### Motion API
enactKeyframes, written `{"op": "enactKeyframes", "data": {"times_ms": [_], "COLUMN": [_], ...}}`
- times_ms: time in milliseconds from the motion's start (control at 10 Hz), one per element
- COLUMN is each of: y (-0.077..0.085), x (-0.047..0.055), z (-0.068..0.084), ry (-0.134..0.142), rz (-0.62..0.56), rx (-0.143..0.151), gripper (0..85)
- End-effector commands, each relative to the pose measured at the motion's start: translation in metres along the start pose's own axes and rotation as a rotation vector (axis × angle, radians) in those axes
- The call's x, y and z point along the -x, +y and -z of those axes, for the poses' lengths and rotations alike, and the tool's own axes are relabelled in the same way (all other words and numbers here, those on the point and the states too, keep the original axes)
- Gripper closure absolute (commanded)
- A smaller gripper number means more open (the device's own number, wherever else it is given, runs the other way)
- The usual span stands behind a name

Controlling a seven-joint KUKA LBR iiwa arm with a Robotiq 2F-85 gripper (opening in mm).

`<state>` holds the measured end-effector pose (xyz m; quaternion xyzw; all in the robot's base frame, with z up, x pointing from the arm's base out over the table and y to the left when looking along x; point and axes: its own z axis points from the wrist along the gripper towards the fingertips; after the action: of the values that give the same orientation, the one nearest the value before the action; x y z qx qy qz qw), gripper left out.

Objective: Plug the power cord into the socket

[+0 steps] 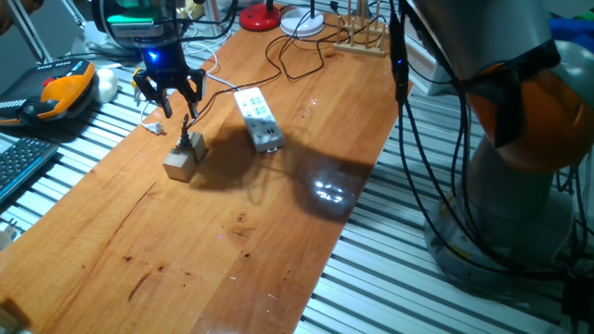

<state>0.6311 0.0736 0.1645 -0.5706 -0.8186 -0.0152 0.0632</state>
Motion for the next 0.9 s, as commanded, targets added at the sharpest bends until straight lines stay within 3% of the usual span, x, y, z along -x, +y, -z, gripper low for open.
{"op": "enactKeyframes", "data": {"times_ms": [0,200,800], "y": [0.000,0.003,0.010], "x": [0.003,0.010,0.017], "z": [-0.003,-0.011,-0.029], "ry": [0.009,0.067,0.092], "rz": [0.007,0.020,0.035], "rx": [-0.011,-0.022,-0.017], "gripper": [34.0,34.0,34.0]}}
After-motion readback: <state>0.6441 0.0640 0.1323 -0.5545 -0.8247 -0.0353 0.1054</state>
